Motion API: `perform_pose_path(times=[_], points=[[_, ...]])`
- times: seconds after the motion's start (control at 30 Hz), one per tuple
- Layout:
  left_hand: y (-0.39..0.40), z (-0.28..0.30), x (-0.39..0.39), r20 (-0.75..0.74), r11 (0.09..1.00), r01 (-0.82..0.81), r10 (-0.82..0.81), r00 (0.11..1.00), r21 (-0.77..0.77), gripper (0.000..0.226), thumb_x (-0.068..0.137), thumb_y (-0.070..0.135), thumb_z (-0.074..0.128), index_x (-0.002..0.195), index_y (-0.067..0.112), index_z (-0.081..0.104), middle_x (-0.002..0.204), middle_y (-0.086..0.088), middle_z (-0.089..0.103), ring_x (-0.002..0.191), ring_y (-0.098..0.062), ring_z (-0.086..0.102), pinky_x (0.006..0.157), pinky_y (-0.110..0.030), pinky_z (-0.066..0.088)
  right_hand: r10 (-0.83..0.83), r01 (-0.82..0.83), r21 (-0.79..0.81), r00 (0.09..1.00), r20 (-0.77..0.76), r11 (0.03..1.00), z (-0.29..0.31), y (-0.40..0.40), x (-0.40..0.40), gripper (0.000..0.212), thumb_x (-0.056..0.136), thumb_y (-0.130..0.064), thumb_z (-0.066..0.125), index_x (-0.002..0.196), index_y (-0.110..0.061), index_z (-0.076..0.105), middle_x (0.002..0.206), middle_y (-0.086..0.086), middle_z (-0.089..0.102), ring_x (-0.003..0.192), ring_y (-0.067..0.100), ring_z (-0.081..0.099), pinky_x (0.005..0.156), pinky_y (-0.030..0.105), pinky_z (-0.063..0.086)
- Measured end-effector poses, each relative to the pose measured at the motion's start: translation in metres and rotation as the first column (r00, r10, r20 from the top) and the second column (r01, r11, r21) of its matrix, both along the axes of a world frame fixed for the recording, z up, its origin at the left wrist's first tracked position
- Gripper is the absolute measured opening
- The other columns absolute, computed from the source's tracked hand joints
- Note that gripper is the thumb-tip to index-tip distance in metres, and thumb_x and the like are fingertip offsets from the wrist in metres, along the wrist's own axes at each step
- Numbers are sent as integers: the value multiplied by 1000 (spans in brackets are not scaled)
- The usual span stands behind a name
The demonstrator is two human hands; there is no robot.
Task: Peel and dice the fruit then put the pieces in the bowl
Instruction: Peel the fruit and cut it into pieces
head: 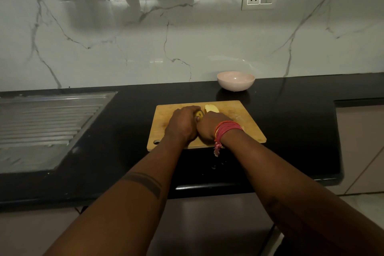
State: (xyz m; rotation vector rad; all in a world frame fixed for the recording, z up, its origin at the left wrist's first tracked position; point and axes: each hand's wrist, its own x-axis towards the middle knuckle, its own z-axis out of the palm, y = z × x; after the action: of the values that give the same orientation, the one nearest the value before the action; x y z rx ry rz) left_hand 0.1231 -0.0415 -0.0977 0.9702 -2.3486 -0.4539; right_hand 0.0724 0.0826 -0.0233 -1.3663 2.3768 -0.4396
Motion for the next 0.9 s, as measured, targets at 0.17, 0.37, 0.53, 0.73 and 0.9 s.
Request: perform_pose_path(times=[0.17, 0.37, 0.53, 0.73, 0.9], points=[[-1, -1, -2, -9, 998, -29, 29, 1000, 48, 44, 99, 21, 62, 142, 28, 57, 138, -3, 62, 121, -21, 58, 103, -39, 49, 45, -39, 86, 997, -68, 995, 1, 9, -3, 28, 102, -18, 42, 115, -3, 63, 103, 11, 60, 91, 25, 56, 78, 32, 43], [2, 0, -3, -8, 996, -56, 57, 998, 75, 44, 99, 20, 62, 142, 31, 57, 137, -3, 62, 119, -21, 58, 97, -35, 48, 27, -18, 107, 996, -86, 994, -9, 29, -2, 28, 97, -16, 44, 71, -10, 54, 77, 9, 55, 67, 19, 51, 69, 31, 41], [6, 5, -1, 28, 995, -65, 63, 998, 80, 49, 98, 16, 62, 143, 34, 54, 135, -4, 62, 116, -22, 59, 98, -38, 51, -25, 27, 83, 999, -24, 996, -16, 46, -2, 23, 97, -24, 48, 79, -13, 57, 77, 4, 57, 77, 22, 58, 68, 31, 44], [8, 12, 6, 91, 996, -53, 47, 995, 69, 48, 99, 17, 62, 144, 30, 50, 123, -1, 65, 100, -16, 60, 90, -35, 54, -74, 74, 18, 997, 10, 997, -20, 56, -5, 21, 97, -27, 48, 83, -14, 57, 83, 4, 60, 76, 18, 57, 60, 29, 40], [12, 6, 10, 11, 999, -42, 42, 999, 11, 46, 99, 14, 62, 143, 26, 55, 130, -1, 65, 112, -18, 61, 94, -32, 49, -156, 164, -100, 984, 79, 981, -20, 36, 2, 44, 97, -21, 47, 138, -5, 43, 117, 14, 60, 98, 26, 58, 75, 33, 41]])
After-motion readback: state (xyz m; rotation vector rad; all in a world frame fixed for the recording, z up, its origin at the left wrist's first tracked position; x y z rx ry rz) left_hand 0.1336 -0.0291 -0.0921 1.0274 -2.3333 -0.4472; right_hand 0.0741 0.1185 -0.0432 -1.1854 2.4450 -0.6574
